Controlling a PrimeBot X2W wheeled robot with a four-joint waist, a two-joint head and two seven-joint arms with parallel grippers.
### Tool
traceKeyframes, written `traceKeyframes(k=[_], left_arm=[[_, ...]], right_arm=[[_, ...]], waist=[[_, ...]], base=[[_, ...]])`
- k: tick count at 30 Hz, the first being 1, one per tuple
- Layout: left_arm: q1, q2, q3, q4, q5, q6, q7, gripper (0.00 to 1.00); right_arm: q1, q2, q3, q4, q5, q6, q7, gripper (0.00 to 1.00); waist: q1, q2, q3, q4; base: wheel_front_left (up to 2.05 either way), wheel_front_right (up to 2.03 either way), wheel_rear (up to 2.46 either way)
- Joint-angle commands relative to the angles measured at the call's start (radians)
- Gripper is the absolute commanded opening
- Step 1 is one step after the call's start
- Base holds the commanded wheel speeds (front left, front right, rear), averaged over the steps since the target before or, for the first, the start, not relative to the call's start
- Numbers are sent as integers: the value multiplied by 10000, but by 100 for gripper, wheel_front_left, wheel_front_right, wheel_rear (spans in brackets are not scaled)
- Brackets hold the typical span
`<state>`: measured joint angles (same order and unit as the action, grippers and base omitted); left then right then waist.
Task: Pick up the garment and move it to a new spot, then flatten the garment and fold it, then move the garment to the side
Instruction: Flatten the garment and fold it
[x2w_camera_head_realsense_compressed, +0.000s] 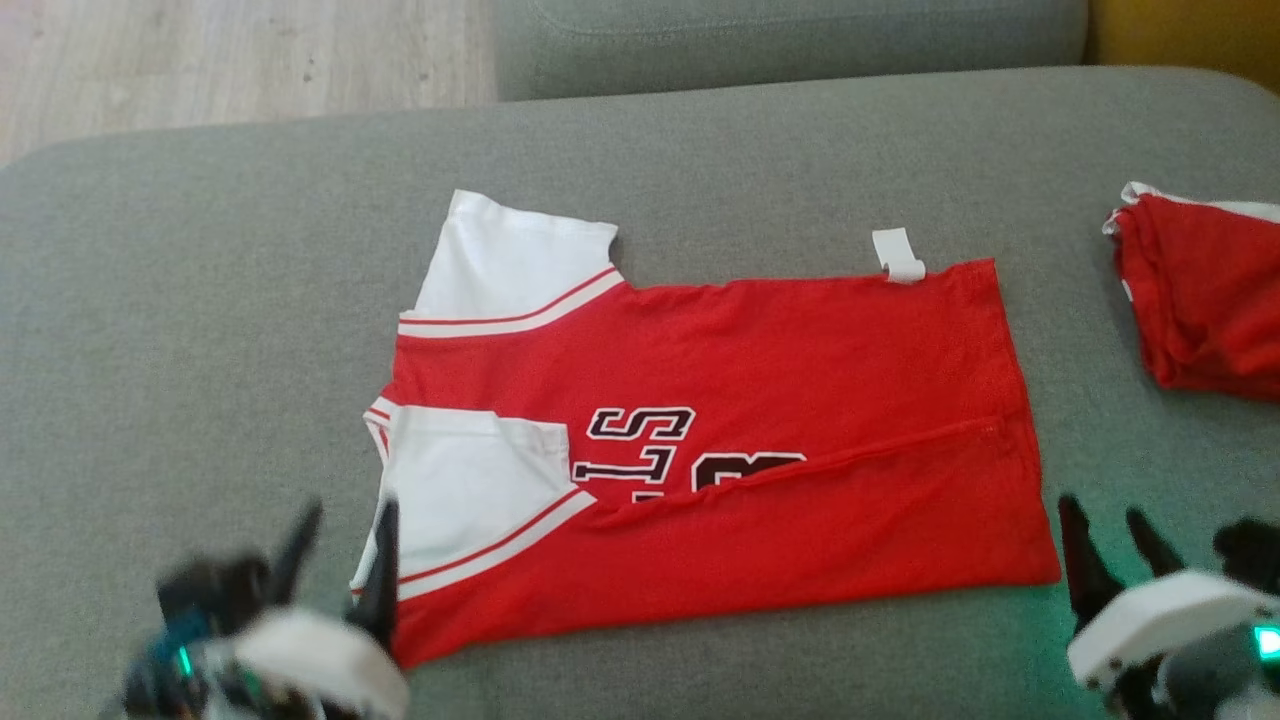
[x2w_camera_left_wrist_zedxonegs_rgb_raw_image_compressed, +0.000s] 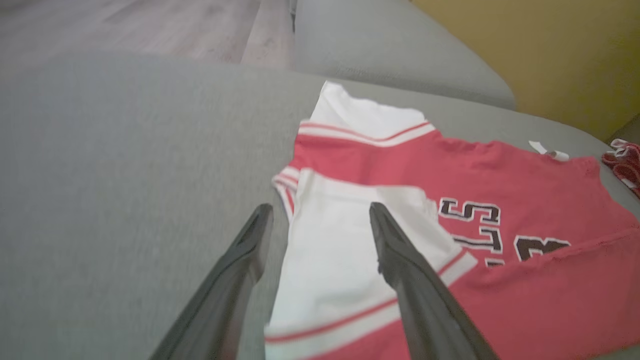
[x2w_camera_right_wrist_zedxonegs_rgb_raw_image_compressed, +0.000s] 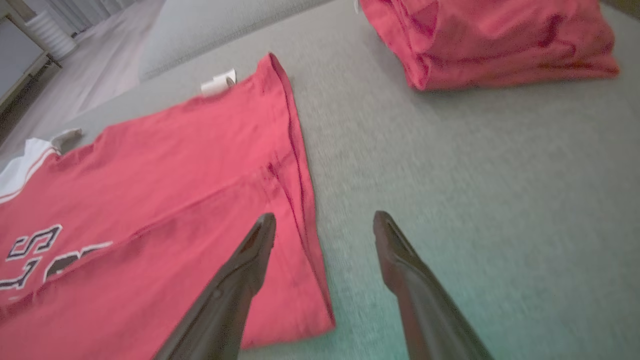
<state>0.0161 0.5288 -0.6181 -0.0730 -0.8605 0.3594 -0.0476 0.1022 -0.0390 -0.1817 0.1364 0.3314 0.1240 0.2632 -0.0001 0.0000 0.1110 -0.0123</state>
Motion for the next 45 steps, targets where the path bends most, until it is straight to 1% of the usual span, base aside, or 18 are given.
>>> traceKeyframes(k=[1, 3, 5, 8, 12, 17, 20, 25, 28, 31, 38, 39, 40, 42, 43, 45], left_arm=[[-1068, 440, 502, -383, 217, -60, 103, 100], [-2015, 865, 553, -482, 566, -196, 529, 100], [-3093, 1160, 686, -540, 709, -441, 1006, 100], [-4744, 1584, 868, -253, 928, -824, 1744, 100], [-6612, 1819, 875, 617, 1052, -1404, 2687, 100], [-8103, 1961, 498, 1972, 1186, -2135, 3832, 100], [-8675, 1870, 195, 2681, 1293, -2527, 4275, 100], [-9246, 1761, -115, 3546, 1439, -2889, 4684, 100], [-9404, 1765, -212, 3946, 1396, -3018, 4969, 100], [-9525, 1767, -240, 4344, 1299, -3009, 5286, 100], [-9567, 1724, -448, 4556, 1219, -3273, 5576, 100], [-9561, 1672, -480, 4544, 1188, -3308, 5605, 95], [-9552, 1612, -509, 4522, 1137, -3356, 5639, 55], [-9555, 1510, -553, 4469, 1075, -3416, 5665, 5], [-9571, 1474, -596, 4439, 1097, -3452, 5651, 0], [-9622, 1408, -629, 4403, 1171, -3476, 5491, 0]], right_arm=[[-643, -112, 175, -518, -93, 67, -125, 100], [-972, -112, 218, -826, -233, 67, -154, 100], [-1352, -112, 274, -1103, -319, 67, -181, 100], [-1965, -112, 540, -1349, -516, 67, -99, 100], [-2780, -112, 1029, -1509, -616, 67, -4, 100], [-3619, -112, 1664, -1574, -557, 67, -29, 100], [-3942, -112, 1909, -1565, -549, 67, -81, 100], [-4324, -112, 2257, -1478, -483, 67, -254, 100], [-4504, -112, 2402, -1377, -452, 67, -406, 100], [-4690, -112, 2580, -1236, -391, 67, -544, 100], [-4902, -112, 2767, -1076, -304, 67, -664, 100], [-4940, -112, 2778, -1053, -300, 67, -674, 100], [-4981, -112, 2788, -1032, -295, 67, -678, 100], [-5086, -112, 2825, -983, -320, 67, -658, 100], [-5150, -112, 2846, -946, -383, 67, -620, 100], [-5319, -112, 2859, -839, -540, 67, -481, 100]], waist=[[1, 0, 97, -21], [1, 0, 264, -69], [1, 0, 485, -154], [1, 0, 915, -393], [1, 0, 1609, -830], [1, 0, 2502, -1424], [1, 0, 2939, -1658], [1, 0, 3501, -1982], [1, 0, 3722, -2104], [1, 0, 3897, -2197], [1, 0, 3995, -2224], [1, 0, 3997, -2216], [1, 0, 3996, -2204], [1, 0, 3988, -2167], [1, 0, 3973, -2133], [1, 0, 3916, -2051]], base=[[0, 0, 0], [0, 0, 0], [0, 0, 0], [0, 0, 0], [0, 0, 0], [0, 0, 0], [0, 0, 0], [0, 0, 0], [0, 0, 0], [0, 0, 0], [0, 0, 0], [0, 0, 0], [0, 0, 0], [0, 0, 0], [0, 0, 0], [0, 0, 0]])
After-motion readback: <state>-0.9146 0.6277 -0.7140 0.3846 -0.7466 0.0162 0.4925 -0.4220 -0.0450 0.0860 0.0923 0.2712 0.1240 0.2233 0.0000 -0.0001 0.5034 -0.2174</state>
